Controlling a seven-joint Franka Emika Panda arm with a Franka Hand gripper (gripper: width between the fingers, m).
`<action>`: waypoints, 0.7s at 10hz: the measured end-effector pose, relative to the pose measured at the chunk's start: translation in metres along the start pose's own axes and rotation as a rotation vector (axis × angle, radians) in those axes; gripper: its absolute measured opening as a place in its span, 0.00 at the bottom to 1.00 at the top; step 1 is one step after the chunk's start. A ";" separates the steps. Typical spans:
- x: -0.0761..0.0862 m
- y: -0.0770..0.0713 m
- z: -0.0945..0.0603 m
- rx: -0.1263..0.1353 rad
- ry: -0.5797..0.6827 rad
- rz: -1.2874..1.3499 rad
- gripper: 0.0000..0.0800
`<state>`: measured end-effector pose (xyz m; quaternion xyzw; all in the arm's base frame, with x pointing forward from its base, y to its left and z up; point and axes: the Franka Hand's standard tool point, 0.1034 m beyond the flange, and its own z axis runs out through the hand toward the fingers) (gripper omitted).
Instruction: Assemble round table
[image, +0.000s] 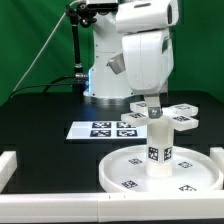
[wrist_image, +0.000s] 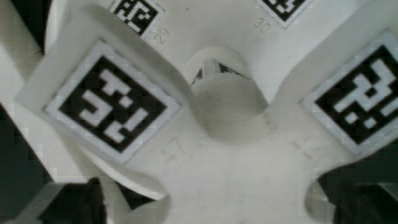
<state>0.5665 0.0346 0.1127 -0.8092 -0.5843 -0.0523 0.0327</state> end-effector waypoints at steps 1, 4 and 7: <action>0.000 0.000 0.001 0.001 -0.001 0.000 0.81; -0.001 -0.001 0.006 0.007 -0.003 0.002 0.81; 0.001 -0.003 0.008 0.011 -0.002 0.002 0.55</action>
Offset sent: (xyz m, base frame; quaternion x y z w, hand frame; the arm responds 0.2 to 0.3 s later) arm -0.0003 0.0094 -0.0050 -0.0062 0.0276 -0.0026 0.9996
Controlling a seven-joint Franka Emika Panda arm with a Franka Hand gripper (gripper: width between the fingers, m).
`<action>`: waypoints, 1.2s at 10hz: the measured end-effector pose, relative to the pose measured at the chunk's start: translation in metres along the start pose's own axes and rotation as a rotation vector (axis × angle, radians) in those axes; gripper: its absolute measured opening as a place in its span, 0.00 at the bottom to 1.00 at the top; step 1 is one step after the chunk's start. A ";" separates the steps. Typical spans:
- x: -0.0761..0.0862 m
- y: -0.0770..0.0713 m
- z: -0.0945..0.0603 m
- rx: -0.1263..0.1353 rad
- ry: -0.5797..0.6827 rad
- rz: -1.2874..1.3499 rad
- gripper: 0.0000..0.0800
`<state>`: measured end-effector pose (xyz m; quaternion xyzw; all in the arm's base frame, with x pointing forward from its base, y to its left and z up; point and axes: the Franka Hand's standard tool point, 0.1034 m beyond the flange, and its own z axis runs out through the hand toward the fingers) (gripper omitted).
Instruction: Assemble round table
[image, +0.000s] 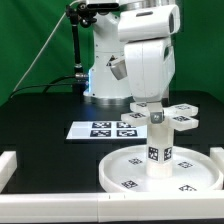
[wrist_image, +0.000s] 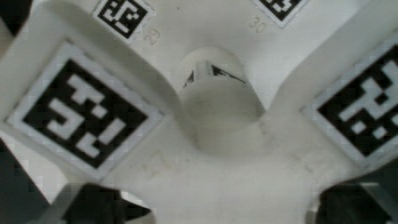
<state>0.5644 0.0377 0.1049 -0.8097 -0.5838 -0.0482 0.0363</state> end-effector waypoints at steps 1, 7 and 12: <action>-0.001 0.000 0.000 0.001 -0.001 0.000 0.55; -0.003 0.001 -0.001 -0.003 0.022 0.314 0.55; -0.005 0.000 -0.001 -0.064 0.088 0.765 0.55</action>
Offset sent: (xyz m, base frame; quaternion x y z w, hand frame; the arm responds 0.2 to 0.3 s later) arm 0.0000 0.0000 0.0000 0.0000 0.0000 0.0000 1.0000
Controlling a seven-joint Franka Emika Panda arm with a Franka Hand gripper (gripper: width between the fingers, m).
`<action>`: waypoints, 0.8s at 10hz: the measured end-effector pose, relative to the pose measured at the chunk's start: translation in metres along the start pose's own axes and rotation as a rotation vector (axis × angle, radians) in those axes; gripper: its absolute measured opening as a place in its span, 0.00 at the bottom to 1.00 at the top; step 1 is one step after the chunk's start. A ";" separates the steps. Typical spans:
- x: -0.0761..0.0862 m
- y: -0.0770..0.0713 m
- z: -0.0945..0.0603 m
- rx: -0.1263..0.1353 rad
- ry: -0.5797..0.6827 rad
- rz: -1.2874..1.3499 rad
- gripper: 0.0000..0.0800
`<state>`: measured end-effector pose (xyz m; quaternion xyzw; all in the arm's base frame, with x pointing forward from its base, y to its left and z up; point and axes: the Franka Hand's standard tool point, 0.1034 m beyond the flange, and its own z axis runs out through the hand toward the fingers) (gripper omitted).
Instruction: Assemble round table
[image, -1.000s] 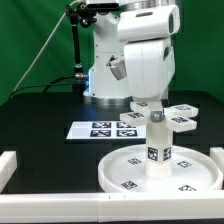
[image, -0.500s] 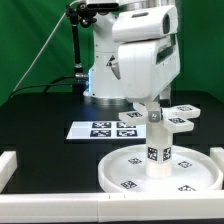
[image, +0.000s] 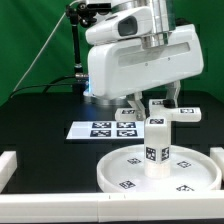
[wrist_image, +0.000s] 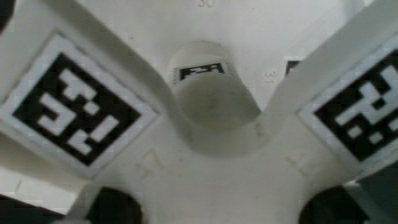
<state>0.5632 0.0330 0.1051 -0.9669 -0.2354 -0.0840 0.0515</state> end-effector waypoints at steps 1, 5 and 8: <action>0.000 0.000 -0.001 -0.001 0.001 0.081 0.55; 0.002 0.001 -0.003 -0.003 0.007 0.323 0.55; -0.001 0.003 -0.005 -0.011 0.040 0.671 0.55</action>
Offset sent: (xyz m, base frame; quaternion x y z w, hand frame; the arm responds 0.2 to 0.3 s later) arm 0.0000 0.0000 0.0000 0.0000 0.0000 0.1938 0.9810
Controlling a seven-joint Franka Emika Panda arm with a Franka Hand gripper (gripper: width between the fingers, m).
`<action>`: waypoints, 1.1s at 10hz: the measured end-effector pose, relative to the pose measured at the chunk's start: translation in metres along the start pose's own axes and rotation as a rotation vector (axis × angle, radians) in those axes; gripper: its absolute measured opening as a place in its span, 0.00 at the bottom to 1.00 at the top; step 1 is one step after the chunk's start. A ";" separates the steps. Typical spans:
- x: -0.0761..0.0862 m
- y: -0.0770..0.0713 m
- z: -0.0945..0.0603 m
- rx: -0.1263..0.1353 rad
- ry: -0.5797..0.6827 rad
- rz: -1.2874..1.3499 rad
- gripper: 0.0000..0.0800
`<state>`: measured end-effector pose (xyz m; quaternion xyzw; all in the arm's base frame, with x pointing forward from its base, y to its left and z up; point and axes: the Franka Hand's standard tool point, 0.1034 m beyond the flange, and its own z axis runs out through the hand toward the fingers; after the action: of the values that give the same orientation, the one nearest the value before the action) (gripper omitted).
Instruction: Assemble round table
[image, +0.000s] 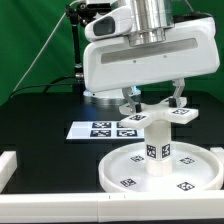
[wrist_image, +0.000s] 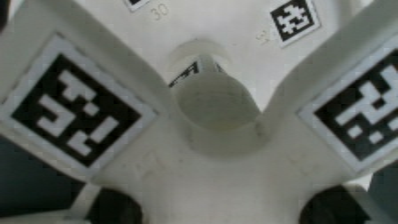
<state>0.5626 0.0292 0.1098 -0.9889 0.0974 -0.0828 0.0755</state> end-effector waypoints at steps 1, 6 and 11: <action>-0.001 0.001 0.000 -0.001 0.011 0.106 0.55; -0.010 -0.003 0.002 0.028 0.032 0.568 0.55; -0.011 -0.004 0.002 0.047 0.024 0.868 0.55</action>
Offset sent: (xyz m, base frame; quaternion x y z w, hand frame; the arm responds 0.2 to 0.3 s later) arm -0.0170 0.0057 -0.0071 -0.0012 0.0048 0.3124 0.9499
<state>0.5536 0.0358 0.1069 -0.8533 0.5030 -0.0569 0.1247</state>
